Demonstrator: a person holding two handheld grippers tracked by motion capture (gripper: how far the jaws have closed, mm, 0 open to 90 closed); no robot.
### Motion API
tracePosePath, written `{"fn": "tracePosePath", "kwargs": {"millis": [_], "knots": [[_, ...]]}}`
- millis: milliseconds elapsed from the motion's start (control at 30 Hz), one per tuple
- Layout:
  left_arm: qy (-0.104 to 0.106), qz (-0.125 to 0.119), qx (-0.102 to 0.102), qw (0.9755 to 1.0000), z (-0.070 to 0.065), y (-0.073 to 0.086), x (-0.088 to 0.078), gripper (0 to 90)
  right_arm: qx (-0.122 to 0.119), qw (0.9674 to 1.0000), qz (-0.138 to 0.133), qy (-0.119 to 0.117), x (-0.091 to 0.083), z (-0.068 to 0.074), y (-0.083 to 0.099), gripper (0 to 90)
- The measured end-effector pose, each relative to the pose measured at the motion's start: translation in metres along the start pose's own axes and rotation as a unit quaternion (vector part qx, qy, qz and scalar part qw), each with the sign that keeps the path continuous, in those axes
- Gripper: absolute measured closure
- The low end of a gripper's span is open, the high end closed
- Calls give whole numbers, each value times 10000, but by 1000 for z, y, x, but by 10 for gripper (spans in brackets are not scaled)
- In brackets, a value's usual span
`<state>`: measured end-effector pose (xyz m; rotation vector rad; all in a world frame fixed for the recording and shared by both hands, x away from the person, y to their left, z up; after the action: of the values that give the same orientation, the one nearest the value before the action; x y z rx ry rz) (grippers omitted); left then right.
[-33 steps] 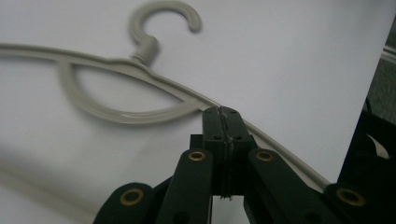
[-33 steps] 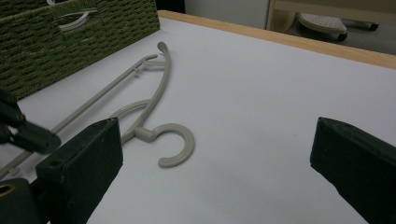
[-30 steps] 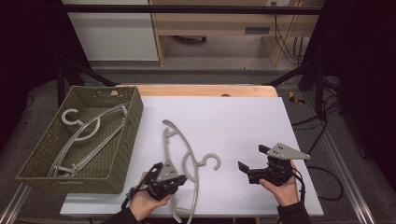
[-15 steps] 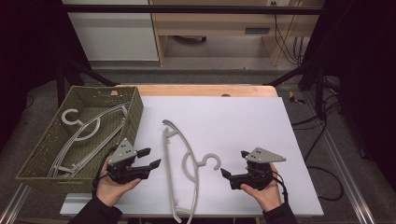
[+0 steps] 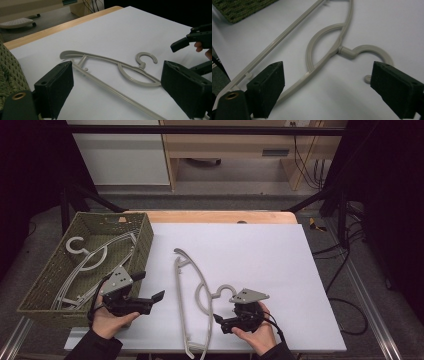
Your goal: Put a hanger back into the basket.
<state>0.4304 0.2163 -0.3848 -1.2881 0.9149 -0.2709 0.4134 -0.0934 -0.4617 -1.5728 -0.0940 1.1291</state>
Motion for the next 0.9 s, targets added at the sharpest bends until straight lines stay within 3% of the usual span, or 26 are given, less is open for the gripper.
{"fn": "tracePosePath", "kwargs": {"millis": [100,233,367,600,900], "knots": [[-12,30,-26,10000,2,2,2,97,-16,9996,228,-175,13,10,5,185],[-58,8,-54,10000,4,3,2,91,10,9987,443,-242,25,19,10,228],[-105,22,-115,9999,7,4,2,91,-62,9984,495,-249,33,23,12,275],[-112,31,-91,9999,6,3,1,96,-237,9973,690,-114,46,31,17,388],[-95,49,-89,9999,5,4,3,93,-462,9955,813,124,46,31,16,512]]}}
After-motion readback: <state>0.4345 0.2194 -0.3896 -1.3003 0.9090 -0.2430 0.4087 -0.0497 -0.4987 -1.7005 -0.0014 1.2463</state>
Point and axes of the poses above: each handheld gripper's, and its own axes: x roughly forward along the jaws, y roughly out of its underside, z roughly to its left, the point moved 3 cm from there along x, roughly forward along the jaws, and after that the axes turned 1 degree about -z, right-handed, at the moved point
